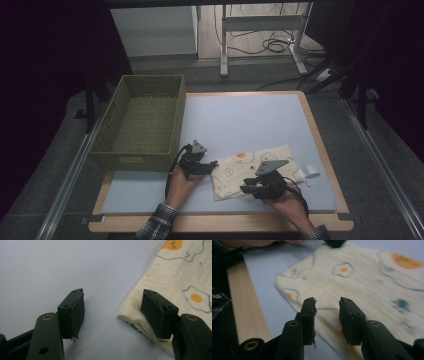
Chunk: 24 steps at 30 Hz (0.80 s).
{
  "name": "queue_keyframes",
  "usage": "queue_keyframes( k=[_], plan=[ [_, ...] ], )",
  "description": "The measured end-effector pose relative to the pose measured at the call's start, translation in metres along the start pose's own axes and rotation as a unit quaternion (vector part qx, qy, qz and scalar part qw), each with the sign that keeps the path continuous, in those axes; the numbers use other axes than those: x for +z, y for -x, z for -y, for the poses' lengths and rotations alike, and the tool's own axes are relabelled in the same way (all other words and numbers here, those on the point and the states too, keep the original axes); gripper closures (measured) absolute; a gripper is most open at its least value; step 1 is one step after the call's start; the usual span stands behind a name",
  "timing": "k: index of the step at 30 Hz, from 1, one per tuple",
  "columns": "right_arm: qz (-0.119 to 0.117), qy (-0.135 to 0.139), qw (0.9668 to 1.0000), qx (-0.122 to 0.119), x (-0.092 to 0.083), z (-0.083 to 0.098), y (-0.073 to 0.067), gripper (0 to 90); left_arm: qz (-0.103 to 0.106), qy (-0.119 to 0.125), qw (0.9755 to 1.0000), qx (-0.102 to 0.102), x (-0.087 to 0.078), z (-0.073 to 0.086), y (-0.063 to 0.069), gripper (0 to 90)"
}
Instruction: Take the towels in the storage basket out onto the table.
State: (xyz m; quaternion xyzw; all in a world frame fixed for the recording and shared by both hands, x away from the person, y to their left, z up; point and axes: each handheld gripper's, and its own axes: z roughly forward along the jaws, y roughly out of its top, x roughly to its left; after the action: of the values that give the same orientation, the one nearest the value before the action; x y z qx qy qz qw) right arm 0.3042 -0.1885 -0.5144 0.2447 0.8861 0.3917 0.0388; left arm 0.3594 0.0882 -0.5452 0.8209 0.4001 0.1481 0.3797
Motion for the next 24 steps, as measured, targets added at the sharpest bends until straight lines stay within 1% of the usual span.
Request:
queue_keyframes(
  k=[3, 5, 7, 10, 12, 13, 16, 18, 21, 22, 24],
  plan=[
    [-0.018, -0.004, 0.9998, -0.009, 0.011, -0.006, -0.009, 68.8, 0.000, 0.000, 1.0000, 0.000, 0.000, 0.000, 0.000, 35.6],
    [-0.035, -0.005, 0.9993, -0.015, 0.021, -0.012, -0.017, 69.2, 0.000, 0.000, 1.0000, -0.001, 0.000, 0.000, 0.000, 35.6],
    [-0.043, -0.007, 0.9989, -0.017, 0.027, -0.016, -0.022, 69.2, 0.000, 0.000, 1.0000, -0.001, 0.000, 0.000, 0.000, 35.6],
    [-0.056, -0.009, 0.9980, -0.029, 0.039, -0.025, -0.034, 69.1, 0.000, 0.000, 1.0000, -0.001, 0.000, 0.000, 0.000, 35.7],
    [-0.061, -0.011, 0.9974, -0.035, 0.046, -0.029, -0.040, 66.7, 0.000, 0.000, 1.0000, 0.000, 0.000, 0.000, 0.000, 35.7],
    [-0.060, -0.015, 0.9974, -0.038, 0.048, -0.030, -0.043, 64.6, 0.000, 0.000, 1.0000, -0.001, 0.000, 0.000, 0.000, 35.7],
    [-0.044, -0.024, 0.9975, -0.050, 0.056, -0.031, -0.049, 59.4, 0.000, -0.001, 1.0000, -0.001, 0.000, 0.000, 0.000, 35.8],
    [-0.038, -0.031, 0.9975, -0.052, 0.059, -0.030, -0.051, 58.9, 0.000, 0.000, 1.0000, -0.001, 0.000, 0.000, 0.000, 35.8],
    [-0.029, -0.027, 0.9975, -0.058, 0.060, -0.028, -0.054, 59.0, 0.001, 0.001, 1.0000, -0.003, 0.000, 0.000, -0.001, 35.8],
    [-0.022, -0.028, 0.9972, -0.066, 0.060, -0.028, -0.056, 60.5, 0.001, 0.000, 1.0000, -0.003, 0.000, 0.000, -0.001, 35.8],
    [0.002, -0.028, 0.9961, -0.084, 0.061, -0.026, -0.061, 67.0, 0.001, -0.001, 1.0000, -0.002, 0.000, 0.000, -0.001, 35.8]
  ],
)
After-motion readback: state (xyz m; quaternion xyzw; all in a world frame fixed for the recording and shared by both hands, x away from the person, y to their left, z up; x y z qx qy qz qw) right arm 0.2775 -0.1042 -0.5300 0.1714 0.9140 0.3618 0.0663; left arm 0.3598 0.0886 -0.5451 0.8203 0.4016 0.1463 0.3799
